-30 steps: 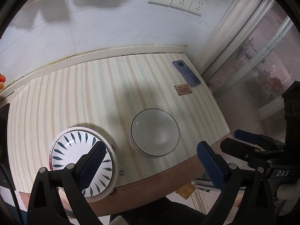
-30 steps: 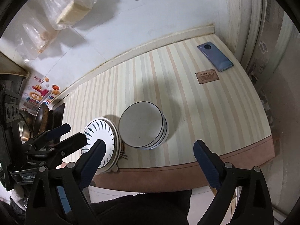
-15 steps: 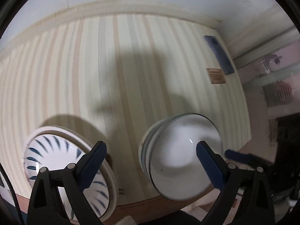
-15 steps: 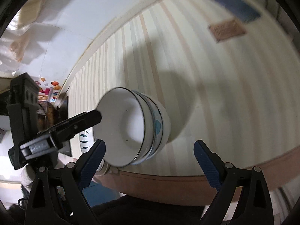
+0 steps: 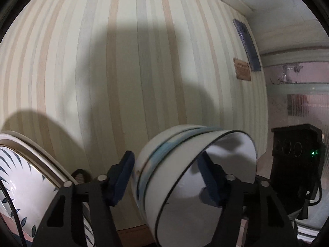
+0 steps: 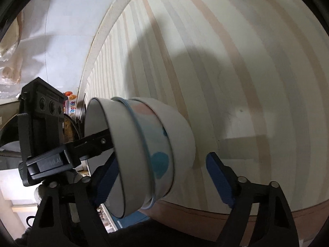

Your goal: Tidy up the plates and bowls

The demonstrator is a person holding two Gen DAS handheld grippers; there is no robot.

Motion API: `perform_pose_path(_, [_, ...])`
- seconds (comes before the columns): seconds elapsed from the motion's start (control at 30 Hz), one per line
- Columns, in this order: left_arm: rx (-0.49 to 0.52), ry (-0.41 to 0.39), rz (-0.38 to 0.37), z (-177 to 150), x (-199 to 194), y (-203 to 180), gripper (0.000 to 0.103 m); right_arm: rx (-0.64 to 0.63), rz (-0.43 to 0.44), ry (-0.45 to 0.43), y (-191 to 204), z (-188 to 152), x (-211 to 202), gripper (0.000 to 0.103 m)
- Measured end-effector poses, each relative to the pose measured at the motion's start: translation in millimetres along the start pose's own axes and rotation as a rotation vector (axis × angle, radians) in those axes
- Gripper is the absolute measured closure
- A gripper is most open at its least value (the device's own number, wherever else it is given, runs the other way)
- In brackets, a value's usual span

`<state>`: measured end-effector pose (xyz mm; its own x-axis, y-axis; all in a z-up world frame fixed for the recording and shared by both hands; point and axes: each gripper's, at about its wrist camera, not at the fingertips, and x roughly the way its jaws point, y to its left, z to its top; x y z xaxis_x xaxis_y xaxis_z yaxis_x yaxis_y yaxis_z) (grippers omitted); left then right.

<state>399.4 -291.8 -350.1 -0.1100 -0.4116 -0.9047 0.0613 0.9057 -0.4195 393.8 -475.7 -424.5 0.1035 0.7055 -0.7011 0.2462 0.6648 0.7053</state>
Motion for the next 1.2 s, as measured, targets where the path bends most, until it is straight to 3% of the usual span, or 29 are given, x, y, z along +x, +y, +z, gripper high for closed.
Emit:
perform_pose_path(0.17, [-0.01, -0.027, -0.011, -1.2, -2.5, 2.3, 0.044, 0.022, 0.019, 0.022, -2.6, 2.4, 17.7, 0.04])
perform_pose_path(0.63, [-0.034, -0.062, -0.015, -9.9, -9.1, 8.7, 0.046, 0.026, 0.013, -0.01, -5.8, -3.1, 9.0, 0.041])
perform_pose_path(1.2, [-0.046, -0.099, -0.03, -13.5, -32.1, 7.1, 0.046, -0.014, -0.029, -0.043, 18.1, -3.2, -0.4, 0.041])
